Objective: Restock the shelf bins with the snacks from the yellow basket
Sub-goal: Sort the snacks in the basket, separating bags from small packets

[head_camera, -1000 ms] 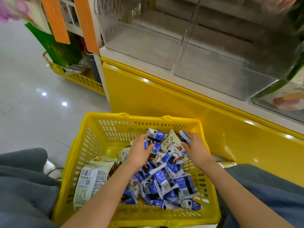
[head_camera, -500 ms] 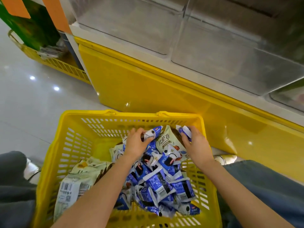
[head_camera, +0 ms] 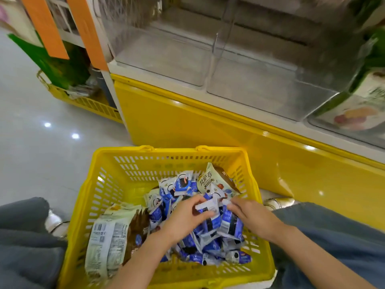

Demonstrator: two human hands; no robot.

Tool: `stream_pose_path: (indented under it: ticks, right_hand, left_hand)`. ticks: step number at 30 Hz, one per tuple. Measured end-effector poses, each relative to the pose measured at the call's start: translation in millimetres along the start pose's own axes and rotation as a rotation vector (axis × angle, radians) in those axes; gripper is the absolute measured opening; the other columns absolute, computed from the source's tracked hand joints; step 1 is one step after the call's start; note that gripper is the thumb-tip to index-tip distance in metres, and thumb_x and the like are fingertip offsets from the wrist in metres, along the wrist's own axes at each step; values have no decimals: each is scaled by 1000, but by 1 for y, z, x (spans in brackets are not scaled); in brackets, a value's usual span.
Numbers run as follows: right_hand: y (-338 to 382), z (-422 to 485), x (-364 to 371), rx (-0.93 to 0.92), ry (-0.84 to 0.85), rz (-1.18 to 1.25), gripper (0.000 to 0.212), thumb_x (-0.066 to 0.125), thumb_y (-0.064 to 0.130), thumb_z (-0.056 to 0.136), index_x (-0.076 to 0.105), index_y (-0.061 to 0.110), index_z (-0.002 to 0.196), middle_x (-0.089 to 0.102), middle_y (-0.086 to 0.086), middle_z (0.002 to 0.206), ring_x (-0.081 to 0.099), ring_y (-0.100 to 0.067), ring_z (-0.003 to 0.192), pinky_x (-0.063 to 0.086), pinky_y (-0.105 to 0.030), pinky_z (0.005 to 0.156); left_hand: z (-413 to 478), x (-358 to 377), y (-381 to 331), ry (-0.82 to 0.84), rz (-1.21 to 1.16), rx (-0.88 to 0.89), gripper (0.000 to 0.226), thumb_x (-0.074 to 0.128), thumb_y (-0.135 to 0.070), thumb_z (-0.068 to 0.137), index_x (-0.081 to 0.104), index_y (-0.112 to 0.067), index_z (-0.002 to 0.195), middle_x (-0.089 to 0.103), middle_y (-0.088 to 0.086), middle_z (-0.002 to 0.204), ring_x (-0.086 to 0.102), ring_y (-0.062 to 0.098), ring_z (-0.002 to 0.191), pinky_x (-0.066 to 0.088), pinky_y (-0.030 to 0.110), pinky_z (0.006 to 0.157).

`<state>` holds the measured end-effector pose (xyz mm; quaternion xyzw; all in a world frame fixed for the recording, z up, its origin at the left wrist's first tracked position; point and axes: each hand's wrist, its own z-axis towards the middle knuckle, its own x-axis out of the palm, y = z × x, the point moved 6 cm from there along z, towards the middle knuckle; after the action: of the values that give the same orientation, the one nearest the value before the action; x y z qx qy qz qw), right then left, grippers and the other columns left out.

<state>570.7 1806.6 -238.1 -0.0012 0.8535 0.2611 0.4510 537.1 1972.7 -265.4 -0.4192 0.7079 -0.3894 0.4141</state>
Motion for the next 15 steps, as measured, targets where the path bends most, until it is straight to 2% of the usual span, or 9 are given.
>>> stream_pose_path:
  ticks: [2,3,5,6,7,9,10,12,15]
  right_hand:
    - [-2,-8,19,-45,140,-69,34,32,42,99,51,16,88,60,-6,91,55,-21,83,42,-37,76]
    - [-4,-12,27,-62,197,-98,32,35,38,100,52,14,88,59,-7,94,54,-22,87,41,-38,78]
    - [-7,-16,31,-57,229,-138,24,42,33,98,56,14,97,59,-5,103,54,-21,95,41,-36,82]
    - [-8,-15,28,-48,183,-142,20,45,31,98,56,16,104,58,-2,108,54,-18,100,42,-34,84]
    - [-6,-13,20,-41,103,-126,19,47,28,97,54,19,111,57,1,113,53,-15,103,43,-31,86]
    - [4,-7,1,-39,-102,-33,23,46,25,97,51,22,120,54,6,117,53,-10,105,45,-27,87]
    - [11,-2,-7,-51,-192,14,25,45,25,98,51,22,122,53,5,117,53,-9,104,45,-25,86]
    - [27,13,-16,-84,-287,59,28,45,23,98,50,20,125,54,3,118,53,-8,105,45,-23,89]
    - [45,49,-9,-70,-279,139,35,47,21,97,47,14,132,52,-2,129,51,-12,116,37,-19,96]
  left_hand:
    - [-8,15,6,137,100,7,23,66,-43,81,59,-27,97,63,-5,91,50,-1,62,38,17,60]
    - [-12,20,9,204,170,6,28,65,-44,82,59,-28,104,62,-4,95,50,-2,65,39,15,61]
    - [-20,28,17,272,311,41,39,64,-45,83,56,-29,117,53,-9,106,51,0,88,42,16,79]
    - [-22,28,16,249,342,81,40,64,-45,82,54,-32,119,47,-13,110,47,1,100,39,18,90]
    - [-24,25,12,188,338,122,40,64,-45,82,52,-36,120,43,-17,112,42,-2,107,34,18,95]
    - [-22,10,4,15,269,156,36,61,-45,84,49,-42,118,37,-26,111,34,-17,108,28,9,93]
    - [-20,-1,2,-73,241,150,34,59,-43,86,48,-41,118,37,-27,112,34,-19,108,27,7,92]
    - [-10,-27,5,-237,211,110,32,57,-36,89,49,-34,120,42,-19,118,42,-7,110,30,11,94]
    - [9,-62,24,-375,168,-37,34,56,-27,91,49,-21,124,48,-4,126,47,10,115,36,23,99]
